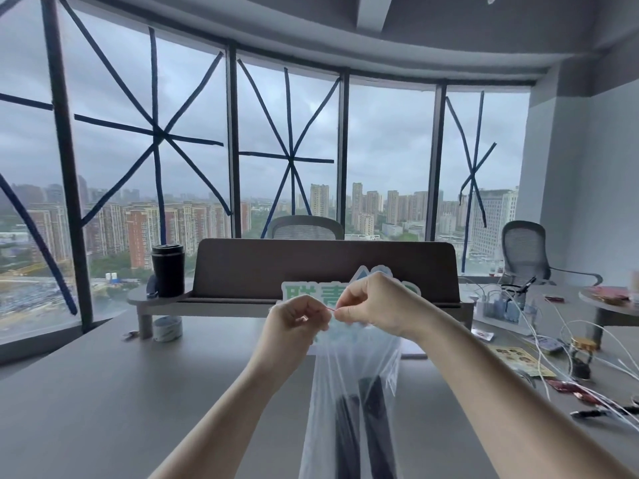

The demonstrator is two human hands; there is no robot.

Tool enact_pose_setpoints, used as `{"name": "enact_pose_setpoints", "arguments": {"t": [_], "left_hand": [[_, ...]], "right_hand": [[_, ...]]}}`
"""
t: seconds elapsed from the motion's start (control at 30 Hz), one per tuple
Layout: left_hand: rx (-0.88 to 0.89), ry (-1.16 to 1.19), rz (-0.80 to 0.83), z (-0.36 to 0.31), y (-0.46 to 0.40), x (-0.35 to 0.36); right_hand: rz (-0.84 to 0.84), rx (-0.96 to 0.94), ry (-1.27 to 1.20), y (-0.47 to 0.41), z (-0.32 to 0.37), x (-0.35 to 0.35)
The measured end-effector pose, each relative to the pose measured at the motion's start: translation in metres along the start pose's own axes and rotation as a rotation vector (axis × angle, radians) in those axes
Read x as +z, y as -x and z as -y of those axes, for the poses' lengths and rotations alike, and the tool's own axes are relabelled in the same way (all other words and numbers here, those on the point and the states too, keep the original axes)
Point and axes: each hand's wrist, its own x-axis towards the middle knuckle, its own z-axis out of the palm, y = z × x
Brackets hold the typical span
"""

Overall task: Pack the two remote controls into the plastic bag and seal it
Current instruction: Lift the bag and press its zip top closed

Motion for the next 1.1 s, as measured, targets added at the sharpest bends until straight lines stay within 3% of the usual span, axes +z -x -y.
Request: {"name": "enact_pose_setpoints", "arguments": {"t": [0.37, 0.63, 1.1], "left_hand": [[0.077, -0.046, -0.017, -0.014, -0.009, -0.001], [0.109, -0.078, -0.036, -0.026, -0.014, -0.002], [0.114, -0.027, -0.281, -0.006, -0.009, -0.015]], "right_hand": [[0.028, -0.045, 0.103, -0.007, 0.007, -0.01], [-0.108, -0.109, 0.095, -0.008, 0.012, -0.005], [-0.12, -0.039, 0.174, 0.011, -0.02, 0.008]]}}
